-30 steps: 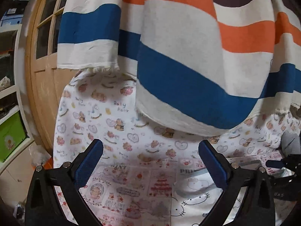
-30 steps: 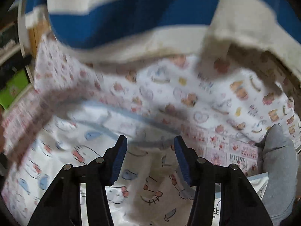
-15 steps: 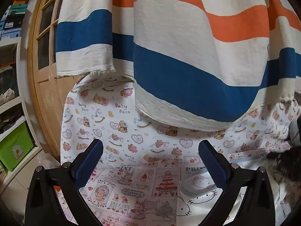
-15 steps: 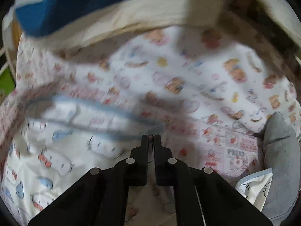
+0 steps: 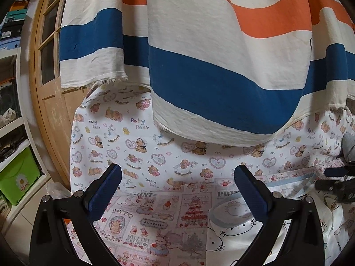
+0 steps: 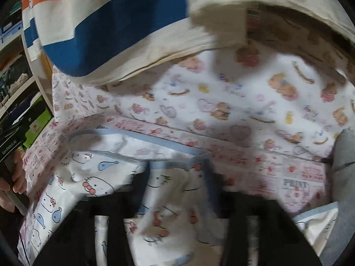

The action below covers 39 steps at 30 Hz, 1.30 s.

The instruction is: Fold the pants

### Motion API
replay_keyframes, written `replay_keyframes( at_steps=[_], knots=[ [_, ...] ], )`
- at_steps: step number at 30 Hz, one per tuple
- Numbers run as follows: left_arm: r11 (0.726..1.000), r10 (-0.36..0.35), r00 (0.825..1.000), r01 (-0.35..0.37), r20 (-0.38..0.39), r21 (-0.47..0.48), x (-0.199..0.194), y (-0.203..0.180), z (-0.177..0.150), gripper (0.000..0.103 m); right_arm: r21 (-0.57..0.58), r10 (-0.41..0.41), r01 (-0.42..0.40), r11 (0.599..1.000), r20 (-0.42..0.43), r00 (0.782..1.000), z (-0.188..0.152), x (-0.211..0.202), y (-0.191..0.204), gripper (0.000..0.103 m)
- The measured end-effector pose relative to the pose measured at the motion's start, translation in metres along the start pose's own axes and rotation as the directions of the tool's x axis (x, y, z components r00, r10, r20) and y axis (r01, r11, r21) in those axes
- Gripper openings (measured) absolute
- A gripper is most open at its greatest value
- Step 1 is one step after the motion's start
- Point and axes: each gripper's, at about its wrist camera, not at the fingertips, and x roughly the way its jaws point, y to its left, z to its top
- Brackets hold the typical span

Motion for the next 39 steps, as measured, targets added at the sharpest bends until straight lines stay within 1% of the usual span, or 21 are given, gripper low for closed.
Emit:
replay_keyframes(
  at_steps=[2, 4, 6, 7, 8, 9, 10, 12, 16, 19, 21, 23, 26, 28, 30, 31, 32, 34, 35, 37, 39],
  knots=[
    [1.000, 0.003, 1.000, -0.003, 0.001, 0.001, 0.000, 0.000, 0.000, 0.101, -0.009, -0.037, 0.037, 0.999, -0.047, 0.998, -0.003, 0.013, 0.004, 0.057],
    [1.000, 0.003, 1.000, -0.003, 0.004, 0.005, 0.000, -0.001, 0.000, 0.101, -0.008, -0.063, 0.063, 0.998, -0.086, 0.994, -0.008, 0.025, 0.004, 0.045],
    [1.000, 0.000, 1.000, 0.000, 0.002, 0.008, 0.000, -0.001, 0.000, 0.101, -0.004, -0.057, 0.057, 0.998, -0.120, 0.991, -0.012, 0.036, 0.001, 0.028],
    [1.000, -0.002, 1.000, 0.002, 0.001, 0.009, 0.000, -0.002, -0.001, 0.101, -0.008, -0.057, 0.056, 0.998, -0.131, 0.990, -0.013, 0.039, 0.001, 0.025],
    [1.000, -0.003, 1.000, 0.003, 0.000, 0.012, 0.001, -0.002, -0.001, 0.101, -0.019, -0.077, 0.076, 0.997, -0.116, 0.990, -0.015, 0.042, 0.002, 0.019],
    [1.000, -0.002, 1.000, 0.002, -0.002, 0.016, 0.001, -0.002, -0.002, 0.101, -0.022, -0.105, 0.103, 0.994, -0.120, 0.987, -0.015, 0.046, 0.002, 0.004],
    [1.000, 0.000, 1.000, 0.000, -0.003, 0.020, 0.002, -0.003, -0.002, 0.101, -0.010, -0.116, 0.116, 0.993, -0.109, 0.987, -0.015, 0.046, 0.001, 0.004],
    [1.000, 0.006, 1.000, -0.006, -0.002, 0.029, 0.002, -0.004, -0.003, 0.101, 0.031, -0.149, 0.150, 0.988, -0.050, 0.988, -0.016, 0.040, -0.004, 0.004],
    [0.999, 0.001, 1.000, -0.001, -0.009, 0.037, 0.003, -0.005, -0.005, 0.101, 0.087, -0.217, 0.216, 0.973, 0.007, 0.976, -0.018, 0.030, -0.015, 0.003],
    [0.999, -0.023, 0.999, 0.024, -0.035, 0.045, 0.007, -0.007, -0.007, 0.101, 0.138, -0.261, 0.261, 0.955, -0.020, 0.965, -0.020, 0.033, -0.028, 0.003],
    [0.997, -0.057, 0.996, 0.061, -0.069, 0.050, 0.012, -0.009, -0.009, 0.101, 0.144, -0.322, 0.327, 0.934, -0.063, 0.945, -0.021, 0.042, -0.035, 0.003],
    [0.993, -0.102, 0.989, 0.108, -0.110, 0.052, 0.017, -0.013, -0.012, 0.101, 0.134, -0.344, 0.357, 0.924, -0.110, 0.932, -0.021, 0.049, -0.041, 0.003],
    [0.987, -0.147, 0.977, 0.155, -0.153, 0.038, 0.025, -0.020, -0.015, 0.101, 0.110, -0.356, 0.370, 0.922, -0.133, 0.925, -0.022, 0.054, -0.043, 0.003],
    [0.981, -0.185, 0.963, 0.191, -0.196, 0.012, 0.036, -0.026, -0.015, 0.101, 0.103, -0.349, 0.363, 0.926, -0.132, 0.928, -0.020, 0.050, -0.047, 0.003],
    [0.973, -0.226, 0.938, 0.228, -0.264, -0.021, 0.052, -0.032, -0.012, 0.101, 0.102, -0.335, 0.349, 0.931, -0.136, 0.932, -0.016, 0.049, -0.048, 0.003],
    [0.967, -0.251, 0.920, 0.250, -0.300, -0.042, 0.060, -0.036, -0.010, 0.095, 0.104, -0.329, 0.344, 0.933, -0.137, 0.934, -0.015, 0.051, -0.049, 0.003],
    [0.962, -0.271, 0.903, 0.266, -0.334, -0.060, 0.068, -0.039, -0.010, 0.083, 0.109, -0.321, 0.336, 0.935, -0.140, 0.937, -0.016, 0.045, -0.057, 0.003],
    [0.960, -0.277, 0.867, 0.268, -0.413, -0.080, 0.083, -0.049, -0.009, 0.070, 0.123, -0.298, 0.317, 0.940, -0.151, 0.942, -0.018, 0.039, -0.064, 0.003],
    [0.957, -0.287, 0.851, 0.272, -0.440, -0.099, 0.088, -0.052, -0.011, 0.070, 0.129, -0.289, 0.308, 0.942, -0.150, 0.946, -0.019, 0.036, -0.066, 0.003],
    [0.947, -0.320, 0.807, 0.278, -0.496, -0.159, 0.100, -0.057, -0.017, 0.065, 0.126, -0.283, 0.301, 0.945, -0.144, 0.948, -0.020, 0.036, -0.067, 0.003],
    [0.942, -0.334, 0.783, 0.285, -0.524, -0.175, 0.107, -0.063, -0.022, 0.044, 0.111, -0.281, 0.296, 0.949, -0.128, 0.951, -0.018, 0.031, -0.066, 0.003]
  ],
)
